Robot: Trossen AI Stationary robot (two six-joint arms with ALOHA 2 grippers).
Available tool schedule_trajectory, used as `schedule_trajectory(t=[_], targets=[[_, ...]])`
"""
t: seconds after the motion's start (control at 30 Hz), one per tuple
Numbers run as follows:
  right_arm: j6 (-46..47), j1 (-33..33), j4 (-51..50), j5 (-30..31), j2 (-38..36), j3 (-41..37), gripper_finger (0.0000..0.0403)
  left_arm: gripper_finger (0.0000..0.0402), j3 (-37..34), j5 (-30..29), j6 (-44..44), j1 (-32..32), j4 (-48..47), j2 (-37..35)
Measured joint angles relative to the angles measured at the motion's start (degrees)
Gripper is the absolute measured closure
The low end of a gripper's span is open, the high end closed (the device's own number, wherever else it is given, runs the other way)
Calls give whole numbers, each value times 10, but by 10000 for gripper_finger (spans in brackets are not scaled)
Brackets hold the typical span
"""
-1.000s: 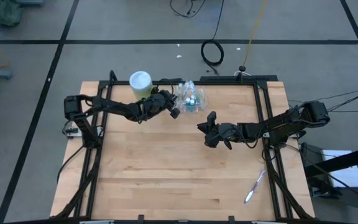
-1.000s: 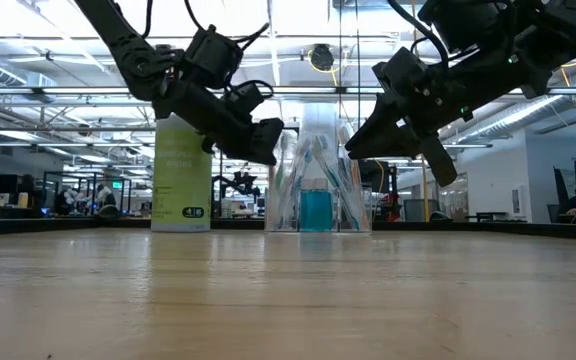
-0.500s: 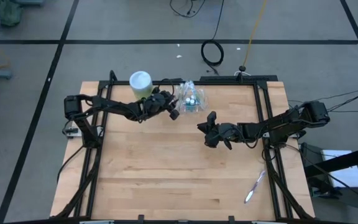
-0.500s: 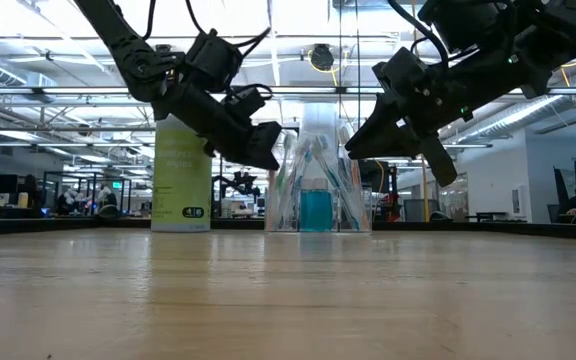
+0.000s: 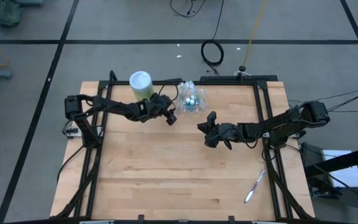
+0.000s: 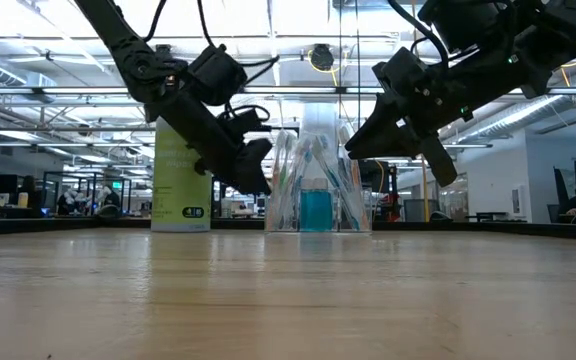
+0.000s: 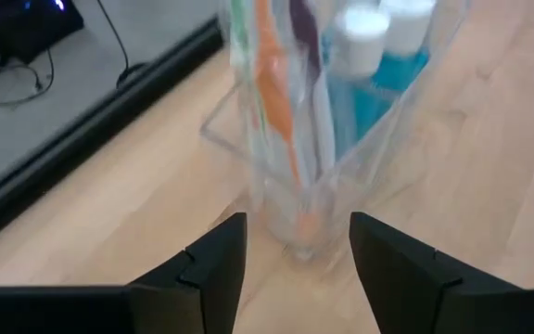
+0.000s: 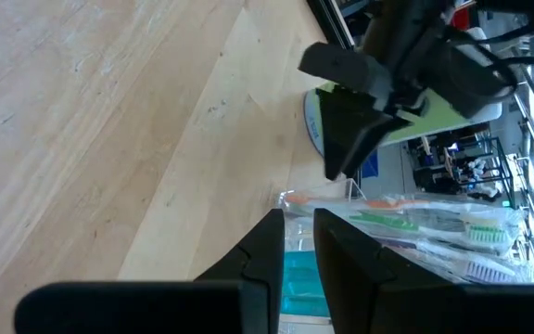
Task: Pick & Place toothbrushing station
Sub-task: Put the purple toothbrush into the transparent organizer
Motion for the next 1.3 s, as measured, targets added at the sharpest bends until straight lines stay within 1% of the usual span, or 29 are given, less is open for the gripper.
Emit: schedule_trajectory(t=[0.1, 0.17, 0.27, 0.43, 0.47, 0.53, 0.6, 0.67, 0.7, 0.73, 0.8, 0.9, 1.0, 1.1, 1.2, 1.3], targets=[[3, 0, 0, 0, 0, 0, 348, 201, 0, 0, -1, 0, -11, -1], [27, 0, 9, -2, 0, 0, 348, 201, 0, 0, -6, 0, -11, -2], [89, -2, 52, -3, 0, 0, 349, 201, 0, 0, -12, 0, -10, -2], [223, -11, 145, -4, 0, 0, 349, 201, 0, 0, -19, -8, -12, -6], [239, -12, 164, -12, 0, 0, 349, 201, 0, 0, -16, -12, -13, -9], [272, -16, 186, -57, 0, 0, 349, 201, 1, 1, 0, -18, -13, -21], [311, -21, 210, -143, 0, 0, 349, 201, 1, 0, 10, -25, -20, -38], [361, -24, 258, -246, 0, 0, 349, 201, 1, 0, 13, -32, -32, -62], [386, -23, 287, -279, 1, 0, 349, 201, 1, 0, 12, -36, -38, -74], [409, -19, 317, -293, 4, 0, 349, 201, 1, 0, 11, -40, -49, -89], [443, -8, 360, -286, 12, 1, 349, 201, 1, 0, 11, -48, -67, -114], [448, 15, 401, -240, 13, 0, 349, 201, 1, 0, 7, -59, -105, -152], [430, 45, 426, -199, 20, 1, 348, 201, 1, -1, -2, -68, -145, -182], [373, 77, 426, -175, 20, 9, 343, 201, 1, -1, -1, -74, -170, -200], [360, 101, 414, -182, 20, 38, 329, 201, 1, 0, 2, -75, -174, -214], [386, 113, 408, -234, 19, 74, 307, 201, 1, -1, 27, -75, -182, -225]])
